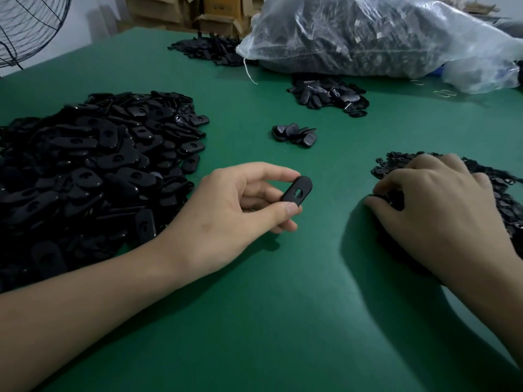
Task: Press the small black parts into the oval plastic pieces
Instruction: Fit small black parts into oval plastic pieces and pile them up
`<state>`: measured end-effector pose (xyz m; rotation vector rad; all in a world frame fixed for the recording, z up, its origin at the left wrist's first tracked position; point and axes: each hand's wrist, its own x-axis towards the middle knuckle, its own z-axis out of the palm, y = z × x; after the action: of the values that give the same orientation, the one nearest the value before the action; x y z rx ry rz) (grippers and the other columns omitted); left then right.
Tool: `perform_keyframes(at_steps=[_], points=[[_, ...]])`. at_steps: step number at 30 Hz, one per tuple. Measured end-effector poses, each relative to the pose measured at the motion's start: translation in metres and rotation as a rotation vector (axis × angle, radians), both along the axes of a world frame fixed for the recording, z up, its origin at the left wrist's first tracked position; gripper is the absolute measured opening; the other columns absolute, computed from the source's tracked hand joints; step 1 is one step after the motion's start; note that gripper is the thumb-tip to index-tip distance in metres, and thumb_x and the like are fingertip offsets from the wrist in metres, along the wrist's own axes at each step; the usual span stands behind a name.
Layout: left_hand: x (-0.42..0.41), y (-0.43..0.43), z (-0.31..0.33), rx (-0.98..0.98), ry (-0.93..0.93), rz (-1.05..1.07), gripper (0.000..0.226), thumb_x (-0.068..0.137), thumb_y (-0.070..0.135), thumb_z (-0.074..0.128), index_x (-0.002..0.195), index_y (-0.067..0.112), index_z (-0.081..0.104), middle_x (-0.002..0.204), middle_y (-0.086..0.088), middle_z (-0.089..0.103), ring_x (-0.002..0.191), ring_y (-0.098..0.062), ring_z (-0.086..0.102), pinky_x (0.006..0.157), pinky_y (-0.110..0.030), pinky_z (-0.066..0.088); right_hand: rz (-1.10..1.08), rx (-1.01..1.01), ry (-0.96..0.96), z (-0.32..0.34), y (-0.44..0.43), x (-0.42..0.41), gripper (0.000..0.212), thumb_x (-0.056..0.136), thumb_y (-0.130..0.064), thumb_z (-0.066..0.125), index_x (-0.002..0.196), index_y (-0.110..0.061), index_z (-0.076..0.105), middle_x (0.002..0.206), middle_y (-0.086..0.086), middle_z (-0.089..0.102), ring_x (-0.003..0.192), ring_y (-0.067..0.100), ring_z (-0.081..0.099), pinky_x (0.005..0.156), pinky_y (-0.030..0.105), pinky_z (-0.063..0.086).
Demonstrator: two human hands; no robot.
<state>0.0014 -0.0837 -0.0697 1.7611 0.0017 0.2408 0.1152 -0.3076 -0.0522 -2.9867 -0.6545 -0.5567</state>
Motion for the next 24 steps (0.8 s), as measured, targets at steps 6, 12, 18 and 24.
perform_keyframes(at_steps=[6,12,18,24], points=[[-0.0006,-0.0014,0.0015,0.017,0.004,0.003,0.032,0.092,0.007,0.072,0.122,0.018,0.068,0.093,-0.002,0.08,0.082,-0.016,0.078,0.075,-0.021,0.06,-0.028,-0.001,0.019,0.0023,-0.0018,0.0022,0.021,0.091,-0.044,0.068,0.101,-0.028,0.077,0.103,0.002,0.061,0.108,0.031,0.047,0.086,0.045,0.037],[-0.0005,-0.0016,0.0016,0.019,0.004,0.003,0.033,0.091,0.008,0.072,0.122,0.018,0.069,0.093,-0.002,0.08,0.081,-0.016,0.078,0.074,-0.022,0.06,0.009,0.042,0.018,0.002,-0.0012,0.0027,0.01,0.09,-0.035,0.072,0.096,-0.027,0.077,0.1,-0.001,0.063,0.109,0.03,0.048,0.085,0.044,0.034],[0.0,-0.0016,0.0011,0.028,0.003,-0.001,0.032,0.092,0.008,0.071,0.122,0.018,0.069,0.094,-0.001,0.08,0.082,-0.016,0.078,0.074,-0.023,0.061,0.066,0.008,-0.02,0.0017,0.0005,0.0032,0.01,0.092,-0.034,0.07,0.094,-0.028,0.078,0.097,-0.001,0.064,0.106,0.029,0.048,0.083,0.042,0.031],[-0.0006,-0.0014,0.001,0.031,0.006,-0.006,0.032,0.092,0.008,0.07,0.122,0.018,0.068,0.094,0.001,0.08,0.082,-0.016,0.078,0.073,-0.023,0.06,0.131,-0.024,-0.042,0.0014,0.0049,0.0026,0.016,0.094,-0.041,0.065,0.094,-0.03,0.077,0.097,-0.004,0.067,0.105,0.026,0.049,0.085,0.043,0.033]])
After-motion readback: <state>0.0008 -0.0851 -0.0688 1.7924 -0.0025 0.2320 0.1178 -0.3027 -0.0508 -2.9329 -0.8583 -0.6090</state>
